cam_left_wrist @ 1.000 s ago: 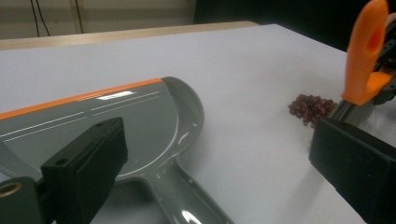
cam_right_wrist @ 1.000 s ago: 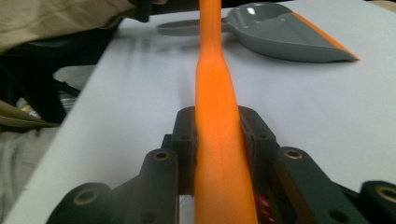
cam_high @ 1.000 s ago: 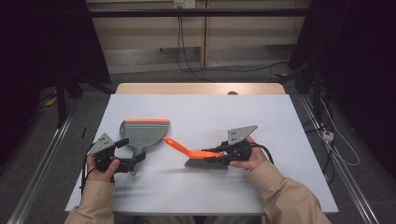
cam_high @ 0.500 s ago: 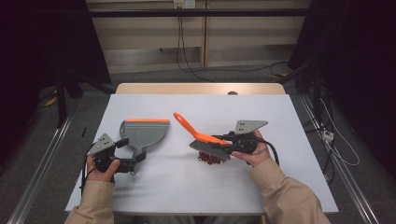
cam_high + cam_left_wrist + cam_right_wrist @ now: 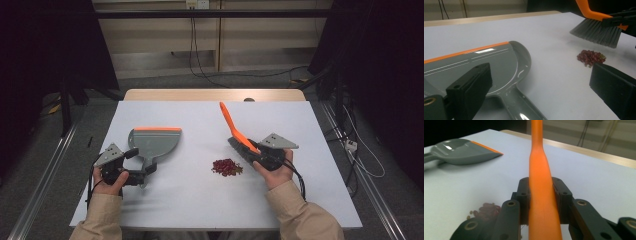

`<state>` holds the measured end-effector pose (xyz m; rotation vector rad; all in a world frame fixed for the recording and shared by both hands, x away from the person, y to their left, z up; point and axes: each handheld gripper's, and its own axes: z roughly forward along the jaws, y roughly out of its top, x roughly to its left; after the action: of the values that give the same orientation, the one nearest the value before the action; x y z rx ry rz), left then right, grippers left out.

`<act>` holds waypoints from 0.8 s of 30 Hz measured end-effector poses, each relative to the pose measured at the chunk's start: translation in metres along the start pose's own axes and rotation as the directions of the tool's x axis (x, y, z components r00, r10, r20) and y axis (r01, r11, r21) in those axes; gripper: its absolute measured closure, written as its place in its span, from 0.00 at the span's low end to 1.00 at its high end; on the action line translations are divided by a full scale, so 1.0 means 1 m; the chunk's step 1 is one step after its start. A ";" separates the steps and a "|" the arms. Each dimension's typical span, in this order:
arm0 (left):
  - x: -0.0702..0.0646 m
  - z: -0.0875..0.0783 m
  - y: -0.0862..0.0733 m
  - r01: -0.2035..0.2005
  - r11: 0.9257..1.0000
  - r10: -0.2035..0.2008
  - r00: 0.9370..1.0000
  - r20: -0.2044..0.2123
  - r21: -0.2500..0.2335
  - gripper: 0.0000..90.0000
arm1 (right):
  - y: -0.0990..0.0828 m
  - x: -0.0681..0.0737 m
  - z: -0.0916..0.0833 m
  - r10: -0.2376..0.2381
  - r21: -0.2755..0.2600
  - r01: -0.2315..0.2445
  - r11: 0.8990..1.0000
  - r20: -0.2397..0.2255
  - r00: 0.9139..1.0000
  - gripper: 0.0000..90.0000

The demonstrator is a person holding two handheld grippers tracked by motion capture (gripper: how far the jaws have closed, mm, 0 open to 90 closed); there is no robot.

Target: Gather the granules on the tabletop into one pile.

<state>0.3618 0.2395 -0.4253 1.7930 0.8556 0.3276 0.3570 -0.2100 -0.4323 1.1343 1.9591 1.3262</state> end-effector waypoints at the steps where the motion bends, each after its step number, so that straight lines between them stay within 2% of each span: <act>1: 0.000 0.000 0.000 -0.003 1.000 0.003 1.000 0.002 0.002 0.05 | -0.002 0.003 0.000 -0.004 0.008 0.004 1.000 0.026 1.000 0.79; 5: -0.001 0.000 0.000 -0.005 1.000 0.005 1.000 0.003 0.002 0.05 | -0.009 0.014 0.006 -0.031 0.023 0.029 0.999 0.069 0.997 0.79; 7: -0.001 0.000 0.000 -0.002 1.000 0.002 1.000 -0.002 0.007 0.05 | -0.011 0.019 0.010 -0.016 0.021 0.014 1.000 0.062 0.998 0.79; 9: 0.000 0.000 0.000 0.005 1.000 -0.004 1.000 -0.013 0.011 0.05 | -0.011 0.023 0.013 -0.025 0.018 0.024 1.000 0.061 0.998 0.79; 13: 0.001 -0.001 0.000 0.004 1.000 -0.004 1.000 -0.020 0.017 0.05 | -0.010 0.029 0.019 -0.012 0.003 0.012 1.000 0.047 0.999 0.79; 15: 0.001 -0.001 0.000 0.008 1.000 -0.008 1.000 -0.021 0.023 0.05 | -0.009 0.028 0.020 0.011 -0.006 -0.011 1.000 0.034 0.999 0.79; 17: 0.001 0.000 -0.001 0.006 0.999 -0.005 1.000 -0.026 0.033 0.05 | -0.009 0.025 0.019 0.013 -0.001 -0.013 1.000 0.060 0.998 0.79; 19: 0.000 0.000 -0.001 0.005 0.999 -0.004 1.000 -0.027 0.038 0.05 | -0.008 0.021 0.016 0.025 -0.016 -0.024 1.000 0.053 0.998 0.79; 20: 0.000 0.000 -0.001 0.004 0.999 -0.003 1.000 -0.029 0.039 0.05 | -0.007 0.019 0.013 0.015 -0.015 -0.014 1.000 0.063 0.998 0.79; 24: 0.000 0.000 -0.001 0.006 0.998 -0.004 0.999 -0.042 0.058 0.05 | -0.005 0.009 0.004 0.026 -0.012 -0.025 1.000 0.083 0.996 0.79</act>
<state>0.3616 0.2396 -0.4261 1.8428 0.9073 0.3415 0.3540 -0.2013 -0.4381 1.1940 1.8818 1.2798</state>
